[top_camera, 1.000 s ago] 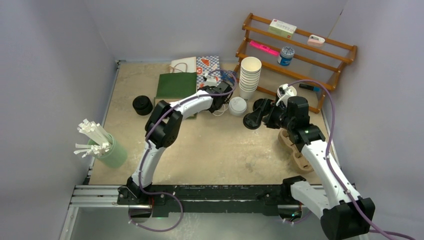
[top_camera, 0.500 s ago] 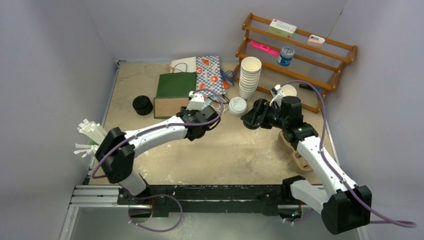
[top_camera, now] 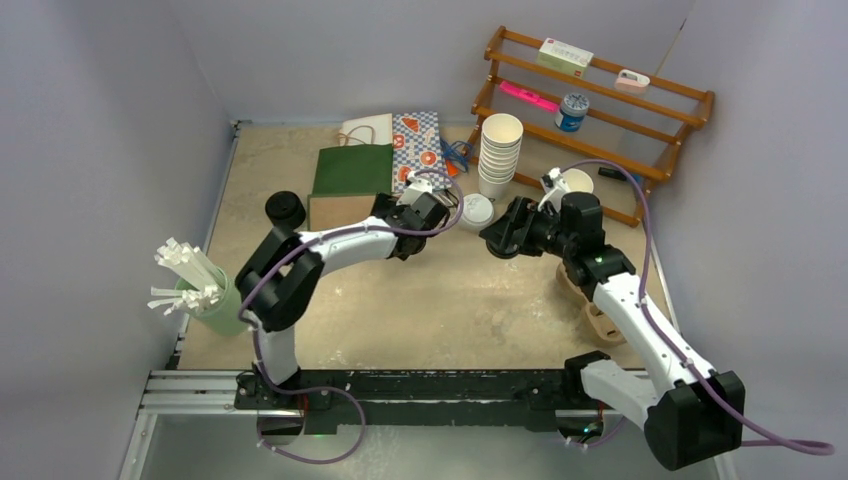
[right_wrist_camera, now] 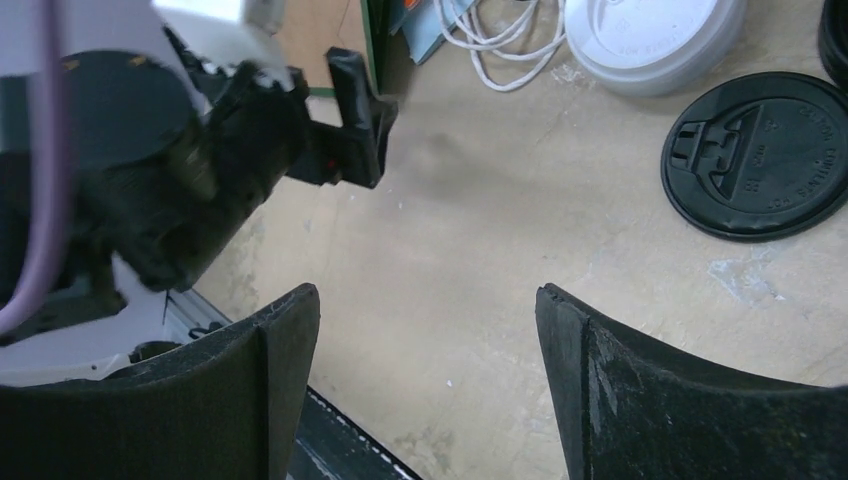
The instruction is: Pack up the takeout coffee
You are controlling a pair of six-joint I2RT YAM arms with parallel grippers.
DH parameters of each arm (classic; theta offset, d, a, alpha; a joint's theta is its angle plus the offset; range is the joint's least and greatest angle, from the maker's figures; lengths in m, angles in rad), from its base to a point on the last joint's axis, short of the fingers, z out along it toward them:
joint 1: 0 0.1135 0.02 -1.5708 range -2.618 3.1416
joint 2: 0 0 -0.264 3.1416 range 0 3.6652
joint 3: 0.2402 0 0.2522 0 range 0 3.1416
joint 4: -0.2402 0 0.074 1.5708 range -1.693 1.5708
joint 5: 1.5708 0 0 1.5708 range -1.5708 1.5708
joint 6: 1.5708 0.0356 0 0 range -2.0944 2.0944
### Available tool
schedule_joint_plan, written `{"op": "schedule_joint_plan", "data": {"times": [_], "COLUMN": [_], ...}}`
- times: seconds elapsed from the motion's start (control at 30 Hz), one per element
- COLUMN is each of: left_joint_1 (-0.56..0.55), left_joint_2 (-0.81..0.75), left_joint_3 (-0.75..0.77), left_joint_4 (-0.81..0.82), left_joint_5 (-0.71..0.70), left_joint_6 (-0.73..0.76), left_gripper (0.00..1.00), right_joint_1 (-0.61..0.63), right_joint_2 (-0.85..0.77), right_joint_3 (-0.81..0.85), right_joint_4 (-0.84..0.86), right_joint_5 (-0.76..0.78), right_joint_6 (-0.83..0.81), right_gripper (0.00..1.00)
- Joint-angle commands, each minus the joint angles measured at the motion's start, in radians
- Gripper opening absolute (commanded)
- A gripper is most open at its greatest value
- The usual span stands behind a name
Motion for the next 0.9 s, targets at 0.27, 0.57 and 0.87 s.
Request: {"op": "schedule_joint_plan", "data": {"times": [0.27,0.57,0.87], "left_joint_1": [0.084,0.110,0.112], "left_joint_2": [0.287,0.379,0.331], "left_joint_3": [0.254,0.361,0.320], "left_joint_4": [-0.031,-0.143,-0.157], "left_joint_5": [-0.091,-0.219,-0.241], "left_joint_6": [0.061,0.024,0.012], "left_gripper": [0.88,0.73,0.58], "right_joint_1": [0.002,0.002,0.003], "right_joint_2": [-0.117,-0.128,-0.101], "right_joint_3": [0.001,-0.012,-0.009], "right_joint_4": [-0.011,-0.018,-0.001], "right_joint_5": [0.107,0.113,0.116], "right_joint_6": [-0.056,-0.059,-0.045], "right_gripper": [0.82,0.82,0.81]}}
